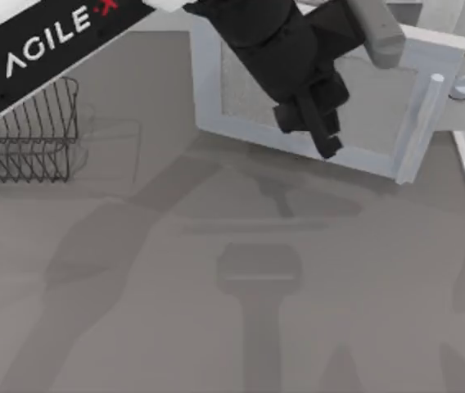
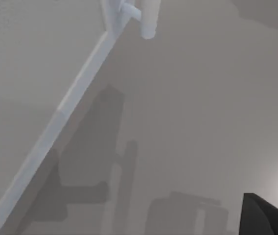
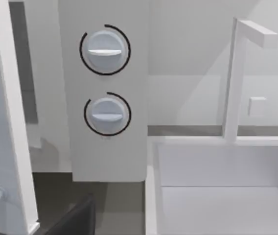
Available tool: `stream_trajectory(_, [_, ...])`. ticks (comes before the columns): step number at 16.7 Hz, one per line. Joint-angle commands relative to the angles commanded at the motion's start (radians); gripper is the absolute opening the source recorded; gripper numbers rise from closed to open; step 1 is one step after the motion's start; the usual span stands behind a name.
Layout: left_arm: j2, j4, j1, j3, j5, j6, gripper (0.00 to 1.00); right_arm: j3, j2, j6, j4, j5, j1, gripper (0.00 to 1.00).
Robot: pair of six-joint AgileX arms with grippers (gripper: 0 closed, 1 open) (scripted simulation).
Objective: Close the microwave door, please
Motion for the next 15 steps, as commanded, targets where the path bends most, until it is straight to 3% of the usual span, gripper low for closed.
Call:
stream_trajectory(9, [0.066,-0.057,-0.049,0.013,0.022,-0.019,0.0,0.0,0.0,0.0,0.0,0.0,0.0,1.0])
stream_trajectory(15, [0.063,-0.023,-0.037,0.092,-0.013,-0.034,0.0,0.0,0.0,0.0,0.0,0.0,0.0,1.0])
